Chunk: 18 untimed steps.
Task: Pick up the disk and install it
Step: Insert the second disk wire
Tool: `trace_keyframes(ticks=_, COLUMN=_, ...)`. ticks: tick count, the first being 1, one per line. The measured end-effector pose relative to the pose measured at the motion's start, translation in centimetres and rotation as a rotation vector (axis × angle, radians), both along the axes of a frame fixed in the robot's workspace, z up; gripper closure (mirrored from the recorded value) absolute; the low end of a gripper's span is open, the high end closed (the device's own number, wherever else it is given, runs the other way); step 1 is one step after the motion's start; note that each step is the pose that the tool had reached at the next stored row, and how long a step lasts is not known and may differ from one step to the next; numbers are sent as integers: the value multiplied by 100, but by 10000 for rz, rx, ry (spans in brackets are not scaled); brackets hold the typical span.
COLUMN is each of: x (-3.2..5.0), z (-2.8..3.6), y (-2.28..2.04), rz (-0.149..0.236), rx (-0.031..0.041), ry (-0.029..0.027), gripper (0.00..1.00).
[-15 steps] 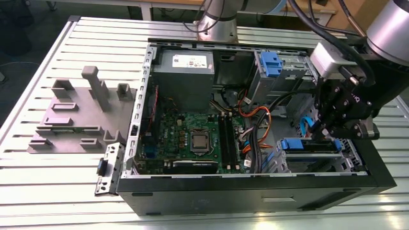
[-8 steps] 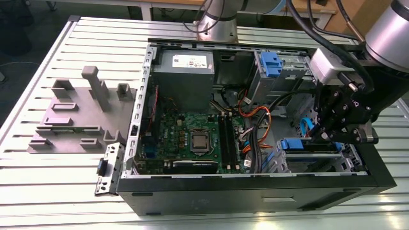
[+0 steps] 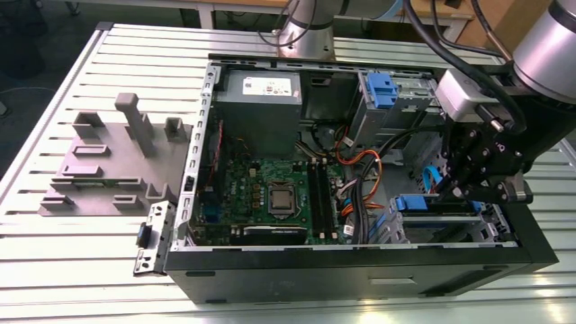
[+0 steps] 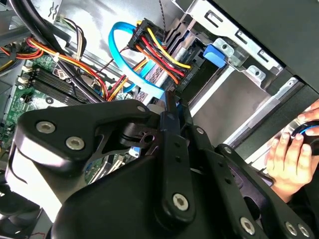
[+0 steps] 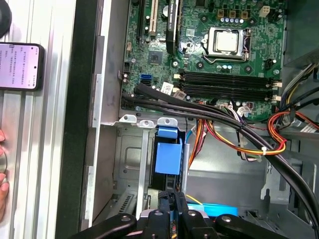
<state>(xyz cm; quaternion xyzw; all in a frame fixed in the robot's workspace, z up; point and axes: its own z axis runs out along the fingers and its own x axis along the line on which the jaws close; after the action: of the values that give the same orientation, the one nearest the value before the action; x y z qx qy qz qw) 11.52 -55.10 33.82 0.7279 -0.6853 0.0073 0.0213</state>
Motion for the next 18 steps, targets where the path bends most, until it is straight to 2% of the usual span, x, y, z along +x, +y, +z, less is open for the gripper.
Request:
trace_keyframes(ticks=9, x=0, z=-21, y=0, rz=-1, rx=1, ry=0, gripper=84)
trace_keyframes(ticks=18, x=0, z=-22, y=-1, rz=-2, rx=99, ry=0, gripper=84)
